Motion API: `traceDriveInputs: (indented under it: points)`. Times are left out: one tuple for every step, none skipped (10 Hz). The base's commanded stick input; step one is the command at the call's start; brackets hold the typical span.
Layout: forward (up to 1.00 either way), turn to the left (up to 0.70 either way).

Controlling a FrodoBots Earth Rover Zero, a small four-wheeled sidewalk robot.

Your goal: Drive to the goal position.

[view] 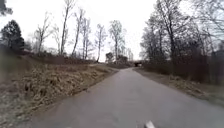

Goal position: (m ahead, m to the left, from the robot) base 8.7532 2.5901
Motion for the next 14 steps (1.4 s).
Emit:
traceDriveInputs:
  points:
    - [0.7, -0.34]
    - [0.7, -0.35]
    - [0.7, -0.35]
    - [0.7, -0.35]
    - [0.7, -0.35]
    - [0.7, -0.17]
    - [0.7, 0.0]
    - [0.7, 0.0]
    - [0.7, 0.0]
    - [0.7, 0.0]
    - [0.7, 0.0]
    - [0.7, 0.0]
    - [0.7, -0.34]
    - [0.7, -0.35]
